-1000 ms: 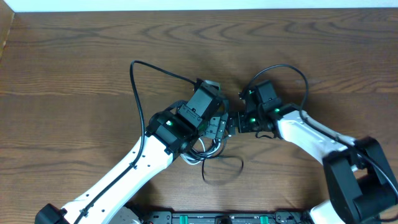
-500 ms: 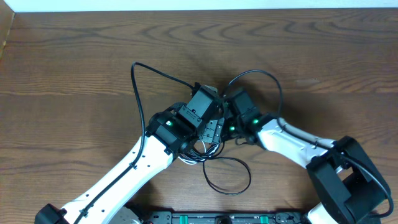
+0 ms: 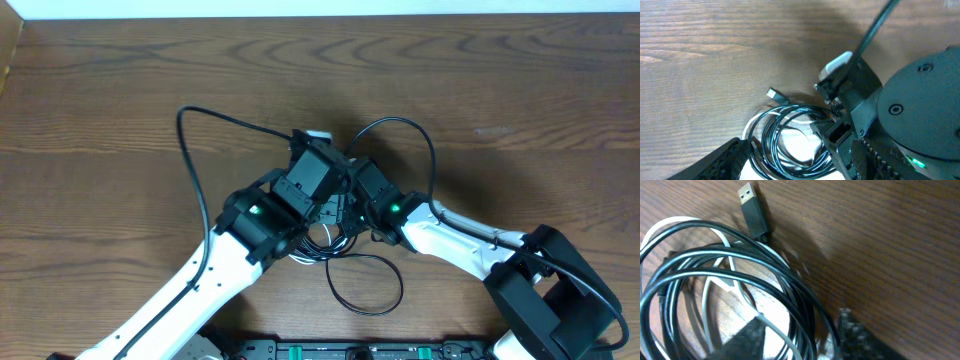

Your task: Untangle cables

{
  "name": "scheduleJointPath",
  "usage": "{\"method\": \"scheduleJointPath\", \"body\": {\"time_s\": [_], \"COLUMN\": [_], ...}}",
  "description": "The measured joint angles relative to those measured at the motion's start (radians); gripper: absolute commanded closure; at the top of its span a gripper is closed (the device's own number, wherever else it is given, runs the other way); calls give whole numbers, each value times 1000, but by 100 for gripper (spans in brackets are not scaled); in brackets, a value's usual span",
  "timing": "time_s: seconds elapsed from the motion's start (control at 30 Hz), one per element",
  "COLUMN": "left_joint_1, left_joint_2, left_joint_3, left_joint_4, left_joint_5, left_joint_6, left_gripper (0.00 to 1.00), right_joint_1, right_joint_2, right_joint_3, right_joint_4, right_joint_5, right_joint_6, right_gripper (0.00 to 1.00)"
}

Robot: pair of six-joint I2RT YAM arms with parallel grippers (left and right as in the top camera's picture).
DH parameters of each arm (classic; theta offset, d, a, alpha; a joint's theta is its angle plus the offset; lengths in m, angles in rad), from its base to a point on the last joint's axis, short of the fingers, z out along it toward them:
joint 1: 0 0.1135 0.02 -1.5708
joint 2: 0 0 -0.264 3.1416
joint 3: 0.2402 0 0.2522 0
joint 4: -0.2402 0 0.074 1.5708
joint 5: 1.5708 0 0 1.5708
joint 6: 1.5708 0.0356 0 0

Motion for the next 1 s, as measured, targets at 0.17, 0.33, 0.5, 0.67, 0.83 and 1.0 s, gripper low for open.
{"method": "scheduleJointPath", "body": {"time_s": [0.17,0.33,0.5,0.67,0.83,1.0], "left_joint_1": [24,68,93,93,93,93], "left_joint_2": [-60,-114,-119,-119,-119,-114], "left_joint_3": [0,0,1,1,0,-14], "left_joint_4": [-32,-89,-174,-216,-238,-238], "left_joint_5": [-57,-134,-222,-242,-248,-248], "left_joint_6": [-101,-219,-359,-394,-401,-408], "left_gripper": [32,32,32,32,32,31], "right_joint_1": [0,0,0,-49,-193,-280], "right_joint_2": [0,0,0,0,-17,-136], "right_joint_3": [0,0,0,6,127,326], "right_joint_4": [1,3,5,-3,-117,-213], "right_joint_5": [16,20,85,154,137,71], "right_joint_6": [-8,-11,10,48,59,17], "right_gripper": [88,99,99,99,99,99]}}
